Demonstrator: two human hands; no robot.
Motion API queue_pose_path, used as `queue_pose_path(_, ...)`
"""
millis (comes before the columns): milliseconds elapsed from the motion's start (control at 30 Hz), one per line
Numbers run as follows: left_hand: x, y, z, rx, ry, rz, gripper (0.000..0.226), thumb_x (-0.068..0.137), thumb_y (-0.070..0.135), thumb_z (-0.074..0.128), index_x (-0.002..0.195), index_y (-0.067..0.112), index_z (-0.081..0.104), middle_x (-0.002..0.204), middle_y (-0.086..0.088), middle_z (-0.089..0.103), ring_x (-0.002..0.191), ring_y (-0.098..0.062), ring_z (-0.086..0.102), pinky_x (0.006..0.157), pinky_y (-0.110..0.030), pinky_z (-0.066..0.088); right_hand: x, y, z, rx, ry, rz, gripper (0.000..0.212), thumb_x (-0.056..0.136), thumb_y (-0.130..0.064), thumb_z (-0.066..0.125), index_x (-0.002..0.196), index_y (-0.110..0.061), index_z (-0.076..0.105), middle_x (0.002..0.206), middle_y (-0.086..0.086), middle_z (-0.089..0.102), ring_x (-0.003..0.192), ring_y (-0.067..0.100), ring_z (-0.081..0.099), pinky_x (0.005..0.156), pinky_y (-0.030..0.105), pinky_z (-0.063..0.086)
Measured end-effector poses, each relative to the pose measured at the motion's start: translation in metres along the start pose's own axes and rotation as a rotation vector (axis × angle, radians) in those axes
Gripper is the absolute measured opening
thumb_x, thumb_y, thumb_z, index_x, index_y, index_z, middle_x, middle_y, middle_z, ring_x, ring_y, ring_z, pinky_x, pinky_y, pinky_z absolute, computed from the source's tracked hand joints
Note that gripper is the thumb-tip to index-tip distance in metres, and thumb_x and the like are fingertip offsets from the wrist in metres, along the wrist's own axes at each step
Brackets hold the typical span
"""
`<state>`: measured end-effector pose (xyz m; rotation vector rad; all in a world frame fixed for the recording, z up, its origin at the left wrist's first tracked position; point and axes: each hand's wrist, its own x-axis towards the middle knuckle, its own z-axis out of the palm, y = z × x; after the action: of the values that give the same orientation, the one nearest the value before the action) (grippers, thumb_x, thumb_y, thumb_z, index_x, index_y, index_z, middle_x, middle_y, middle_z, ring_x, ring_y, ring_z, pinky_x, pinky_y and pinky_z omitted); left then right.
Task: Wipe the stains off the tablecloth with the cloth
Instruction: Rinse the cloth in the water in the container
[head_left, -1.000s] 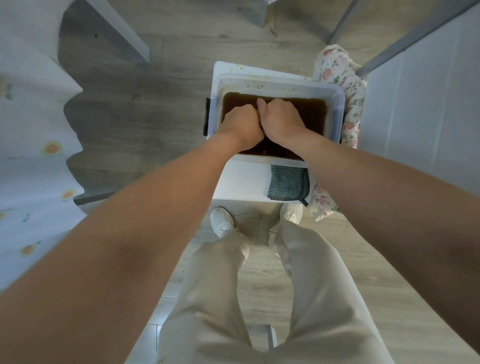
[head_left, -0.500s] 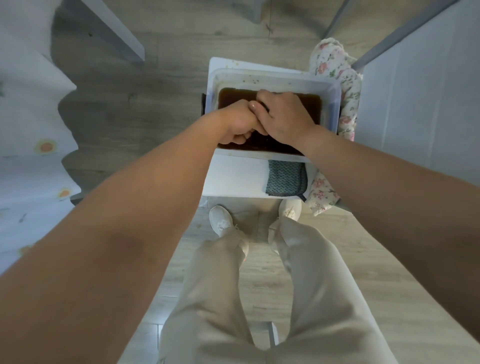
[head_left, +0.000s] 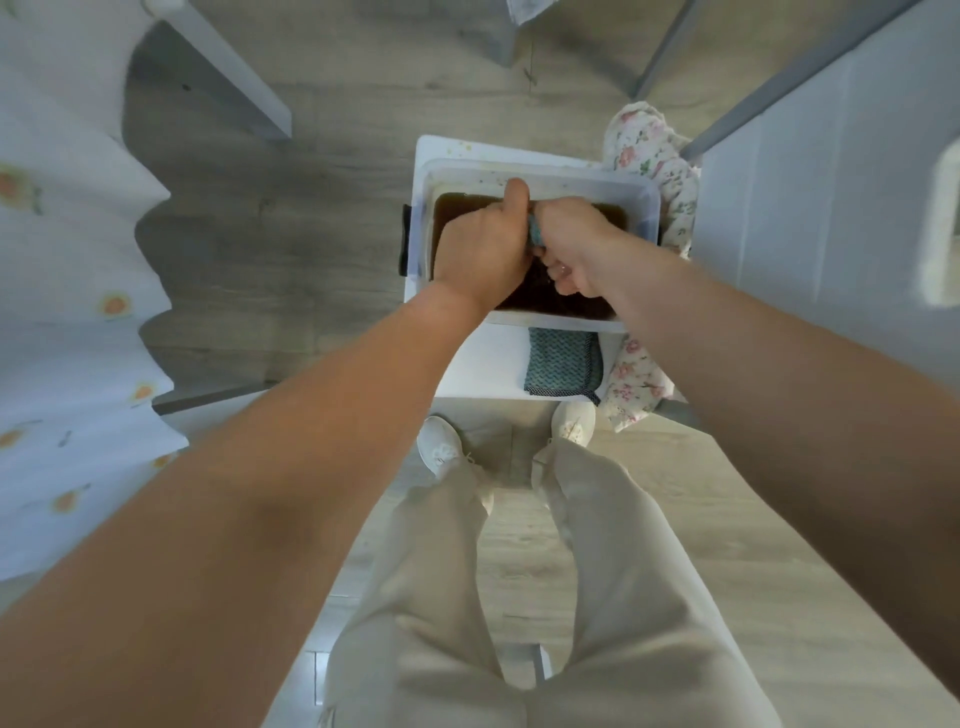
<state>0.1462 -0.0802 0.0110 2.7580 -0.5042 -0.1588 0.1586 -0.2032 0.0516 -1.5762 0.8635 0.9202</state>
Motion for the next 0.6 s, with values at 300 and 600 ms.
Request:
queue_pose_path(300,0.015,-0.004,0.007,-0.373,-0.326,-0.223,0.023,0.094,0.019,0.054,0.114,0.012,0.063,0.101,-0.003,0.070,0.090,-0.022,0.064,0.085,-0.041,0.055,0.042,0.023,0.003,-0.773,0.384,-0.734,0.054,0.104,-0.035,0.031,0.080,-0.004,0.068,0.073,0.006,0.060,0.070,0.019,0.053,0.070,0.028,0.038)
queue_pose_path(600,0.020,-0.006,-0.010,-0.798,-0.689,-0.438,0.014,0.095,0.011,0.056,0.090,0.019,0.067,0.070,-0.007,0.054,0.056,-0.015,0.040,0.050,-0.028,0.038,0.049,0.026,-0.003,-1.017,0.437,-1.004,0.064,0.102,-0.040,0.018,0.078,-0.007,0.067,0.070,0.012,0.066,0.065,0.029,0.060,0.064,0.036,0.044)
